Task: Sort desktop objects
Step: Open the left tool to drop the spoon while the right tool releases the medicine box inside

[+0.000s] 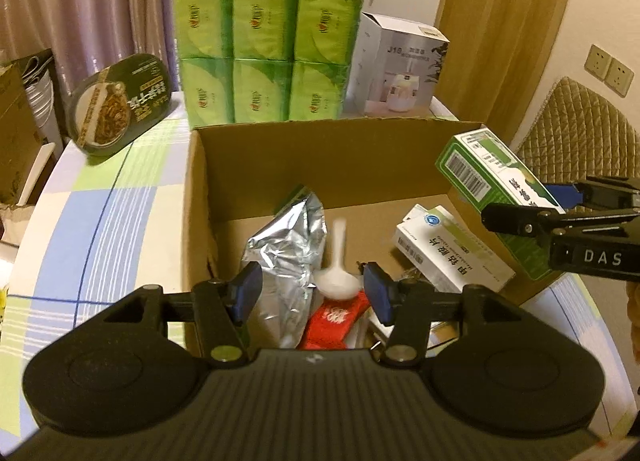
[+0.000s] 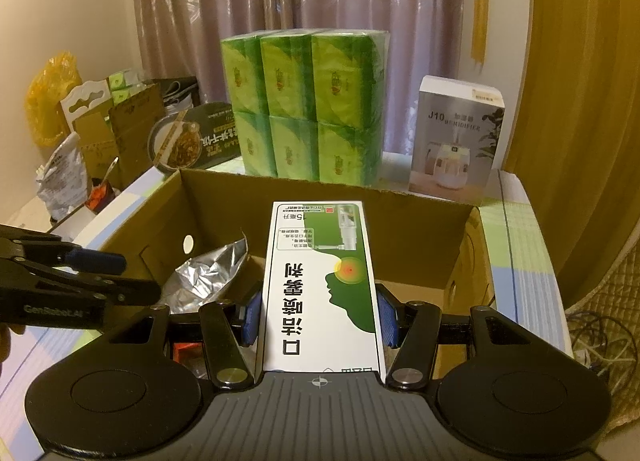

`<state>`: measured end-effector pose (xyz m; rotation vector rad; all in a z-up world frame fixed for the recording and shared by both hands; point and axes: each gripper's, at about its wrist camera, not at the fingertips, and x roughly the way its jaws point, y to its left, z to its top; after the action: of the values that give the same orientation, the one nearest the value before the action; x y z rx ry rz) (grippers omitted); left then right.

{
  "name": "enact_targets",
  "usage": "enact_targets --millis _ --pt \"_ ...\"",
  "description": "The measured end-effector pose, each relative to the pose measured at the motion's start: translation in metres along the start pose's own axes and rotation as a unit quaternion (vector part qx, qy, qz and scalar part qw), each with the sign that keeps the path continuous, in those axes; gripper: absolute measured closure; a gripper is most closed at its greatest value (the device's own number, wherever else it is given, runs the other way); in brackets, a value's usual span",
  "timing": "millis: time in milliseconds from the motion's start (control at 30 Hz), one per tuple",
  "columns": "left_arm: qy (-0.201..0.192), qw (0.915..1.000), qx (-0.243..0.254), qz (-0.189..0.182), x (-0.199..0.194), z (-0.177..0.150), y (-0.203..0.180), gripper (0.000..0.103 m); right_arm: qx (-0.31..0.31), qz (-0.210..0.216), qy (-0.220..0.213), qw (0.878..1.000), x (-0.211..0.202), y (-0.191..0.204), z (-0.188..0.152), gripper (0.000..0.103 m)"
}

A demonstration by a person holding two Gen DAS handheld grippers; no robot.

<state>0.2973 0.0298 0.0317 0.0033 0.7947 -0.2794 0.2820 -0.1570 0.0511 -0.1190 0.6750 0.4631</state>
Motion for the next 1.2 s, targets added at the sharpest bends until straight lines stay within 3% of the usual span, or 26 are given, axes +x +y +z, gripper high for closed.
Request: enact_targets --millis 267,300,333,667,800,1000,1200 --pt "-0.009 0.9999 -0.005 0.002 -0.012 -0.006 0.004 0.052 0.001 0.004 0.006 1.000 0.004 0.003 -0.001 0.051" --pt "-0.010 0.9999 -0.004 0.002 -0.012 -0.006 0.004 0.052 0.000 0.007 0.007 1.000 0.005 0.004 -0.001 0.067" --pt "-0.010 0.9999 -0.004 0.002 -0.012 -0.007 0.003 0.052 -0.002 0.010 0.009 1.000 0.006 0.005 0.000 0.074" --pt "-0.009 0.9999 -0.004 -0.008 -0.015 -0.011 0.002 0.052 0.005 0.000 -0.002 1.000 0.006 0.004 0.005 0.074" --pt "-0.014 0.9998 -0.004 -0.011 -0.020 -0.014 0.000 0.046 0.014 -0.002 -0.001 1.000 -0.009 -0.005 -0.002 0.073" --pt "-0.013 0.9997 -0.006 -0.019 -0.024 -0.019 -0.007 0.045 0.014 0.003 0.010 1.000 -0.030 -0.008 -0.017 0.073" --pt "-0.011 0.9996 -0.007 -0.024 -0.028 -0.024 -0.011 0.042 0.008 0.009 0.022 1.000 -0.029 0.000 -0.027 0.073"
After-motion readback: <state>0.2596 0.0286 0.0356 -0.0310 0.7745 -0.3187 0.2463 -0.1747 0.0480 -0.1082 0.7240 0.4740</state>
